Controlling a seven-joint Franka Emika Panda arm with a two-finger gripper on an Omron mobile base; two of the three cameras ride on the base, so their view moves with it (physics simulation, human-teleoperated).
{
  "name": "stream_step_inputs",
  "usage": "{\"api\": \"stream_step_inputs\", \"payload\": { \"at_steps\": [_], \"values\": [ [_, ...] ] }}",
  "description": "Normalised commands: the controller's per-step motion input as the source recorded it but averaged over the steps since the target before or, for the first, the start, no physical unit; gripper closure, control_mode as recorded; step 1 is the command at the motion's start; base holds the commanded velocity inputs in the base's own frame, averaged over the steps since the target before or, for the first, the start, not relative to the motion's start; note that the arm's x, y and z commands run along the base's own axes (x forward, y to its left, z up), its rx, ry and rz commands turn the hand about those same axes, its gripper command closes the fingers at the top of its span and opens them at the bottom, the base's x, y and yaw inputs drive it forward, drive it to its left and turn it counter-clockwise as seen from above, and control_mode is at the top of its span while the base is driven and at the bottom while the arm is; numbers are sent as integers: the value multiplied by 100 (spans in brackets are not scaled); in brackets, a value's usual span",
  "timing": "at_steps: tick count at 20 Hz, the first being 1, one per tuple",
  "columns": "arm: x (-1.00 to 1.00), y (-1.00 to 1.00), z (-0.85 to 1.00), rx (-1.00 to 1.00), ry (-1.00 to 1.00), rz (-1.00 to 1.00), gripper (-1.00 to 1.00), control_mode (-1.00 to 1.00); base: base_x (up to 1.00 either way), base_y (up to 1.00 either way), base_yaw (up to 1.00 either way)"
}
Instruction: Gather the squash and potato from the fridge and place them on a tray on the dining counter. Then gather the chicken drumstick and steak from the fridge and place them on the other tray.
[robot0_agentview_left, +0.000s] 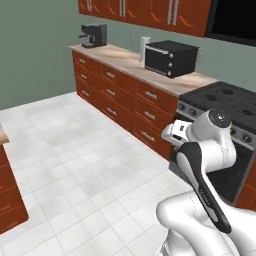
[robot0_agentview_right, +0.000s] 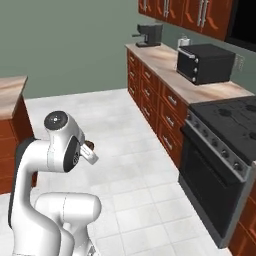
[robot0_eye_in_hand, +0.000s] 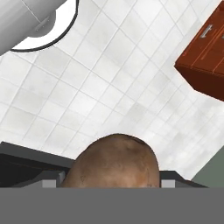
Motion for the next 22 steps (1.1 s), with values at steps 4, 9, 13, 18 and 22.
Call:
{"api": "stream_step_inputs", "payload": {
  "at_steps": [4, 9, 13, 18, 22],
  "values": [
    [0, 0, 0, 0, 0, 0, 100, 100, 88, 12, 24],
    [0, 0, 0, 0, 0, 0, 100, 100, 88, 3, 25],
    [0, 0, 0, 0, 0, 0, 100, 100, 83, 0, 25],
    [0, 0, 0, 0, 0, 0, 100, 100, 77, 0, 25],
    [0, 0, 0, 0, 0, 0, 100, 100, 73, 0, 25]
  ]
}}
